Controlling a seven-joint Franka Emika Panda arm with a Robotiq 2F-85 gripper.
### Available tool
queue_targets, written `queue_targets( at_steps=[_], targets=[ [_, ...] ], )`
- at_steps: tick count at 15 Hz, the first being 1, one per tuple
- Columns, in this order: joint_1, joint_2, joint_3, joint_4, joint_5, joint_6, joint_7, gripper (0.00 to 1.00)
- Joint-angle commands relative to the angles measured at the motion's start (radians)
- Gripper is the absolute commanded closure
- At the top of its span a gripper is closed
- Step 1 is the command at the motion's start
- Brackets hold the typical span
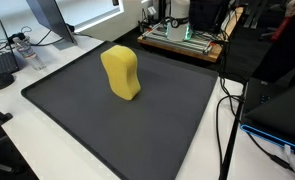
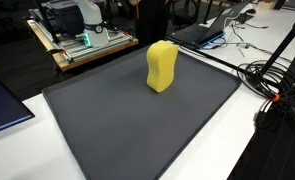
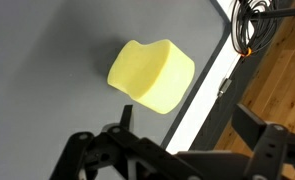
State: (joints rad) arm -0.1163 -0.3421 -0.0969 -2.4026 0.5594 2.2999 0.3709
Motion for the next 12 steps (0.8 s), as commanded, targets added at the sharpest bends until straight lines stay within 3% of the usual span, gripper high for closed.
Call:
queue_targets(
  at_steps=[1,7,10,11,12],
  targets=[
    [0.003,0.115,0.083,0.113,-0.1,-0.009,0.203,0.0],
    [0.018,0.269,0.134,0.251,-0.288,-0.153,0.568,0.0],
    [0.033,0.335,0.125,0.302,-0.347,-0.133,0.734,0.0],
    [0.042,0.355,0.122,0.318,-0.339,-0.118,0.747,0.0],
    [0.043,0.305,0.111,0.263,-0.315,-0.124,0.672,0.0]
  ],
)
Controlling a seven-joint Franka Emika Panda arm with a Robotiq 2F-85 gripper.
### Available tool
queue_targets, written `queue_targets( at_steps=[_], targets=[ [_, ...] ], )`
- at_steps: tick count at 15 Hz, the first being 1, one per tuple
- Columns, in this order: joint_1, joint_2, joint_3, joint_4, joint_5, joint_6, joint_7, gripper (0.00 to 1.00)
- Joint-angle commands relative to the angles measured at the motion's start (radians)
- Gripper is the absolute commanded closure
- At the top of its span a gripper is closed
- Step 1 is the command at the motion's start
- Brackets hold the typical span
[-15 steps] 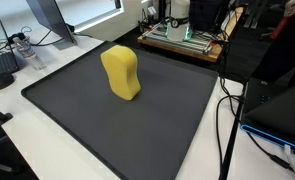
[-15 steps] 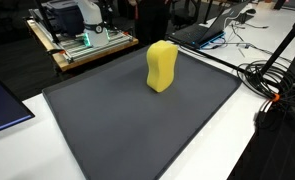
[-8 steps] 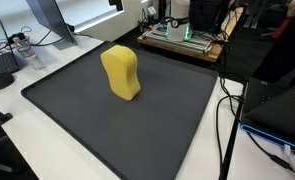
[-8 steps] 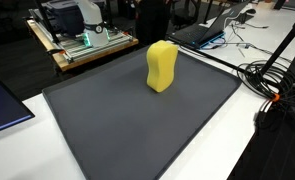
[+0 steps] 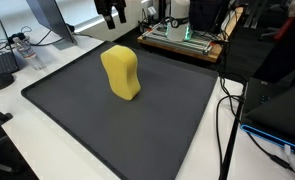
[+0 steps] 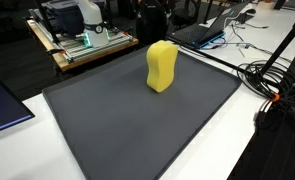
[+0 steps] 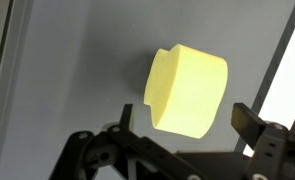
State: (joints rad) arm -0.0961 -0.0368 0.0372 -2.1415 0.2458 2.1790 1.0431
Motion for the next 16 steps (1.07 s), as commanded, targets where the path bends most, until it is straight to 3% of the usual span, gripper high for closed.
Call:
queue_targets(
  at_steps=[1,16],
  targets=[
    [0.026,0.019,-0.024,0.017,-0.002,0.001,0.021,0.0],
    [0.063,0.205,-0.033,0.146,0.015,0.031,0.142,0.0]
  ],
)
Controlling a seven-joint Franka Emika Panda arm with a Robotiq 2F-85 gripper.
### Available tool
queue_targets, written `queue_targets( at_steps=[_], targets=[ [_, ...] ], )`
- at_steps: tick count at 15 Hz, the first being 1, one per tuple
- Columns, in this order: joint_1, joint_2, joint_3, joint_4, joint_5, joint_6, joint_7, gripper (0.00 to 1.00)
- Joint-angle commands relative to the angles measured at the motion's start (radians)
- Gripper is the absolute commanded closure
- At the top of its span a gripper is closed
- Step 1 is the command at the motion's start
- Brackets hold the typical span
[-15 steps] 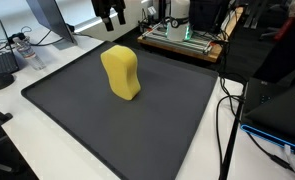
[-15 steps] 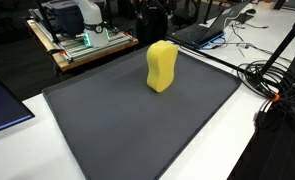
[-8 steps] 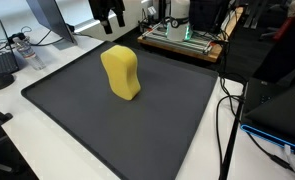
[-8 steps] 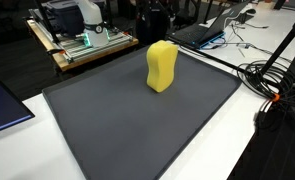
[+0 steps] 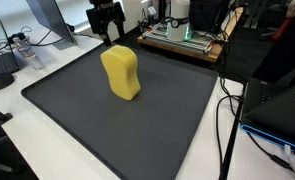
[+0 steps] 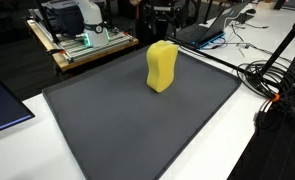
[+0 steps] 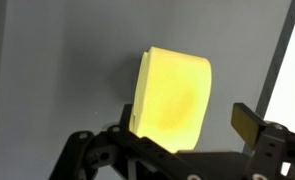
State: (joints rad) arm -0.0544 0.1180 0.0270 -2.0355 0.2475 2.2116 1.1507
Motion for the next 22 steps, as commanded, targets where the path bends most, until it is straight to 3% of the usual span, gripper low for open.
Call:
queue_targets(
  at_steps=[1,16,17,19,22],
  targets=[
    [0.021,0.067,-0.027,0.045,0.013,-0.003,0.051,0.0],
    [0.021,0.137,-0.063,0.057,0.025,0.015,0.137,0.0],
    [0.021,0.138,-0.063,0.057,0.028,0.019,0.138,0.25],
    [0.023,0.14,-0.064,0.059,0.022,0.021,0.146,0.34],
    [0.024,0.139,-0.064,0.06,0.02,0.022,0.15,0.56]
  ],
)
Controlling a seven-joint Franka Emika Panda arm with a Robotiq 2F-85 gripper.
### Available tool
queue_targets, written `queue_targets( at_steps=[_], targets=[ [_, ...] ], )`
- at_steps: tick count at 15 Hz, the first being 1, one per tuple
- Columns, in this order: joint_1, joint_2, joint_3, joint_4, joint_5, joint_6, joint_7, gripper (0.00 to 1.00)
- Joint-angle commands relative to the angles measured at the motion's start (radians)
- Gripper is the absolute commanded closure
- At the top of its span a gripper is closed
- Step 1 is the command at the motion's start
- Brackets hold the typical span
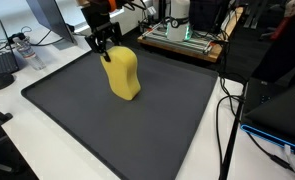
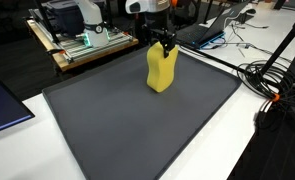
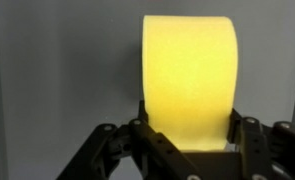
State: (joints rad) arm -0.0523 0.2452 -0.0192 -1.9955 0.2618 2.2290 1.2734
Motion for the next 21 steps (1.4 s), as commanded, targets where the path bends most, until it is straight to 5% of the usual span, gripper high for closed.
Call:
queue_targets(
  at_steps=[1,6,9,20,21],
  targets=[
    [0.022,0.011,-0.018,0.021,0.005,0.004,0.03,0.63],
    [0.024,0.01,-0.017,0.023,0.002,0.004,0.041,0.93],
    [0.026,0.01,-0.018,0.022,0.001,0.005,0.044,0.95],
    [0.031,0.003,-0.021,0.016,-0.019,0.003,0.057,0.91],
    [0.032,0.001,-0.022,0.016,-0.024,0.002,0.061,0.66]
  ],
)
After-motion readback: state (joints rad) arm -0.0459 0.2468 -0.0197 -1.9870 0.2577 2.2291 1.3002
